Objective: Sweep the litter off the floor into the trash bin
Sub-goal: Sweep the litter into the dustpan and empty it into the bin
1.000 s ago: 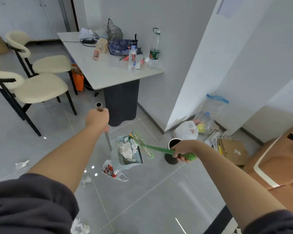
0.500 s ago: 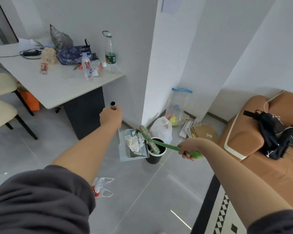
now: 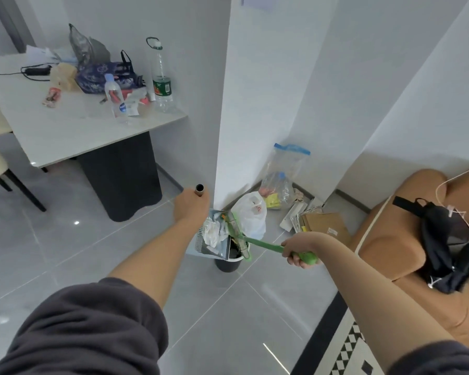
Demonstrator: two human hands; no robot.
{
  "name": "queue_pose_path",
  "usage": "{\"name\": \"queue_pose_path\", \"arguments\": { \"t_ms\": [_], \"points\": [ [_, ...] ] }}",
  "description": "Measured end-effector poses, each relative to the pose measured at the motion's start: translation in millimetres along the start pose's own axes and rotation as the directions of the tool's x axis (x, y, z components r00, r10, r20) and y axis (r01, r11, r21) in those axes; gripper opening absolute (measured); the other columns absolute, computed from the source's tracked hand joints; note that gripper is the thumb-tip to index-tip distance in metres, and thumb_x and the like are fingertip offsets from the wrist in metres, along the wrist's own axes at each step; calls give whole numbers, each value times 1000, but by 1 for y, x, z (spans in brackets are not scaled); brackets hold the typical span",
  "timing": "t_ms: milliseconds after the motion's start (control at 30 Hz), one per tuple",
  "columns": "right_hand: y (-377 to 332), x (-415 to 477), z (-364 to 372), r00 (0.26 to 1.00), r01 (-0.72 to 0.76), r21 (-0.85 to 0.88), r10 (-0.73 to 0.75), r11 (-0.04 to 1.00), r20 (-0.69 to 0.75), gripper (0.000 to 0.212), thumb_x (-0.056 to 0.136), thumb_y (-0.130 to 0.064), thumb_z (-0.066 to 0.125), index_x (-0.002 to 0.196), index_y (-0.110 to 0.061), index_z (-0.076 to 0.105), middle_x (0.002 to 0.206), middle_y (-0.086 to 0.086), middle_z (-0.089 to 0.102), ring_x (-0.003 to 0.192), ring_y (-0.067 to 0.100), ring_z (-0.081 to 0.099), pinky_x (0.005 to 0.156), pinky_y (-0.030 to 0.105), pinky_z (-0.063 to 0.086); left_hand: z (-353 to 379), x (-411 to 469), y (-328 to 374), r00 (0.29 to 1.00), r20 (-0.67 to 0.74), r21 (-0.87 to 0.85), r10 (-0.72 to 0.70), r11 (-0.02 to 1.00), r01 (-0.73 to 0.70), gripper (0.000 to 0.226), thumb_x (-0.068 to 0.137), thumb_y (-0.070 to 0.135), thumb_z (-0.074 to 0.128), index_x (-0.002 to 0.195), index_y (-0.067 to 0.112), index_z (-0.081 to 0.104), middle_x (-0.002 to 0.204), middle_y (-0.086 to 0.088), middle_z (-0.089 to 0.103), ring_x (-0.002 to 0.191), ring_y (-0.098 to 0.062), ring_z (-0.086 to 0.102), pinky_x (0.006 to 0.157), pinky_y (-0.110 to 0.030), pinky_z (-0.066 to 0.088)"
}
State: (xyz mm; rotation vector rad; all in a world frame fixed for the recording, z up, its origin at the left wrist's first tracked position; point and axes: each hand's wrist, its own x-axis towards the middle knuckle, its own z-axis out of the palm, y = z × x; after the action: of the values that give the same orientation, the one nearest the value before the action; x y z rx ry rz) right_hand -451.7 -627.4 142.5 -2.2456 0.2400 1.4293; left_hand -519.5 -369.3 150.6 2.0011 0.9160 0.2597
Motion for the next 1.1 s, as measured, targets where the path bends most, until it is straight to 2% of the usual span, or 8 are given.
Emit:
{"name": "queue_pose_path", "arguments": {
  "t_ms": [233,367,533,667,833,1100],
  "points": [
    [21,26,-47,998,-17,-38,20,999,60,46,94,-7,46,140,-11,41,59,2,50,35,7,42,35,17,37,49,-8,10,990,69,170,127,976,-137,28,86,14,42,58,11,40,60,-8,47,57,-25,38,50,-30,29],
    [26,36,-63,996,-12,-54,17,998,83,48,95,-6,44,142,-10,39,58,2,47,35,7,40,36,16,36,68,-13,14,970,160,284,184,932,-224,23,83,9,40,61,12,43,63,-10,53,62,-28,43,54,-31,34],
    [27,44,-79,994,-28,-132,41,991,99,46,95,-6,44,140,-11,41,60,2,47,34,7,40,36,16,36,85,-9,14,944,242,319,225,900,-297,21,88,18,43,72,7,53,76,-16,64,68,-33,55,56,-32,38],
    [31,48,-85,992,-57,-179,77,982,103,50,92,-4,43,141,-15,40,61,3,43,35,9,39,39,17,33,91,-9,8,901,337,337,272,859,-386,22,90,21,47,71,15,55,78,-11,68,73,-33,63,62,-39,50],
    [31,50,-89,994,-66,-143,77,988,72,51,91,1,40,140,-12,39,69,5,42,52,11,38,49,18,31,96,-8,0,847,450,432,282,761,-483,15,89,17,46,76,18,55,78,-10,62,69,-27,50,60,-29,37],
    [38,44,-83,994,-88,-169,97,982,43,44,93,1,37,137,-6,36,68,6,40,54,11,38,52,19,31,102,-15,-5,719,605,442,341,607,-660,18,83,10,47,72,24,45,62,4,45,67,-24,43,53,-29,26]
  ]
}}
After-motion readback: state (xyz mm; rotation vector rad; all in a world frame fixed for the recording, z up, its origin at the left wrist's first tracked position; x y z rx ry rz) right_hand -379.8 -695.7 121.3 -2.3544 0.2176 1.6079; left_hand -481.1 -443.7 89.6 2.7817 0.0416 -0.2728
